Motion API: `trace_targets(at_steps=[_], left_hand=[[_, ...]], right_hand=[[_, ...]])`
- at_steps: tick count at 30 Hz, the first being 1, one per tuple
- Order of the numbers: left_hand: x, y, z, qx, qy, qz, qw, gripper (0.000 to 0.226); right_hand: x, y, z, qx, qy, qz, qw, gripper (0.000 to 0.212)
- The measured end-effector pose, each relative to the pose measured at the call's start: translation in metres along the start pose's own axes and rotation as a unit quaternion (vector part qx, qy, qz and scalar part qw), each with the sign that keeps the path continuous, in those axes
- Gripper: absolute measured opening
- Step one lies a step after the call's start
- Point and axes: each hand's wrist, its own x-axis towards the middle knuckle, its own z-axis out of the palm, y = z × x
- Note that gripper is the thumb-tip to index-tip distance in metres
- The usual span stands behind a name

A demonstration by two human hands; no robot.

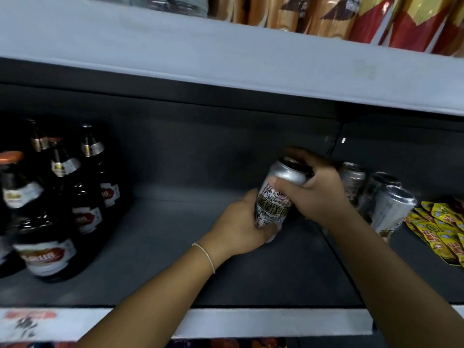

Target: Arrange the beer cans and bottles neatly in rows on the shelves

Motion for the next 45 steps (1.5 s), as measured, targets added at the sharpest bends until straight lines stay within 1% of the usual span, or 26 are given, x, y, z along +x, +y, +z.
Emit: trace_targets(at_steps=[3, 8, 10, 15, 17, 20, 22, 24, 27, 31, 34, 38, 40, 43, 45], left_hand=[[-0.012, -0.014, -0.023, -0.034, 0.041, -0.022, 0.998, 0.060], [-0.030, -0.041, -0.063, -0.054, 0.126, -0.049, 0.989, 0.063], [-0.038, -0.050, -0.078, -0.054, 0.149, -0.066, 0.985, 0.066], [-0.051, -0.079, -0.109, -0.062, 0.196, -0.098, 0.974, 0.063], [-0.053, -0.089, -0.117, -0.063, 0.200, -0.104, 0.972, 0.063], [-0.054, -0.101, -0.123, -0.047, 0.210, -0.117, 0.970, 0.064], [-0.053, -0.107, -0.124, -0.055, 0.208, -0.129, 0.968, 0.063], [-0.050, -0.112, -0.123, -0.069, 0.200, -0.141, 0.967, 0.064], [-0.045, -0.118, -0.122, -0.077, 0.193, -0.153, 0.966, 0.062], [-0.041, -0.124, -0.122, -0.076, 0.195, -0.161, 0.964, 0.059], [-0.036, -0.128, -0.124, -0.080, 0.196, -0.165, 0.963, 0.058], [-0.032, -0.133, -0.123, -0.111, 0.203, -0.169, 0.958, 0.058], [-0.033, -0.136, -0.124, -0.136, 0.205, -0.166, 0.955, 0.057], [-0.036, -0.142, -0.124, -0.161, 0.197, -0.153, 0.955, 0.059], [-0.039, -0.147, -0.123, -0.159, 0.193, -0.143, 0.958, 0.063]], right_hand=[[0.000, -0.027, 0.029, 0.021, -0.014, -0.005, 1.000, 0.067], [-0.003, -0.063, 0.082, 0.041, -0.041, -0.004, 0.998, 0.063], [-0.005, -0.077, 0.103, 0.052, -0.055, 0.000, 0.997, 0.064], [-0.004, -0.101, 0.147, 0.063, -0.083, -0.004, 0.994, 0.064], [-0.002, -0.106, 0.158, 0.069, -0.094, 0.002, 0.993, 0.060], [0.002, -0.109, 0.169, 0.087, -0.114, 0.026, 0.989, 0.043], [0.006, -0.107, 0.174, 0.090, -0.134, 0.042, 0.986, 0.031], [0.010, -0.104, 0.177, 0.080, -0.158, 0.047, 0.983, 0.025], [0.015, -0.100, 0.181, 0.071, -0.174, 0.051, 0.981, 0.025], [0.020, -0.095, 0.189, 0.068, -0.183, 0.067, 0.979, 0.045], [0.024, -0.096, 0.195, 0.057, -0.172, 0.063, 0.981, 0.046], [0.030, -0.100, 0.204, 0.032, -0.173, 0.065, 0.982, 0.047], [0.031, -0.102, 0.209, 0.026, -0.176, 0.066, 0.982, 0.044], [0.033, -0.104, 0.213, 0.030, -0.182, 0.072, 0.980, 0.027], [0.032, -0.107, 0.213, 0.022, -0.177, 0.069, 0.982, 0.023]])
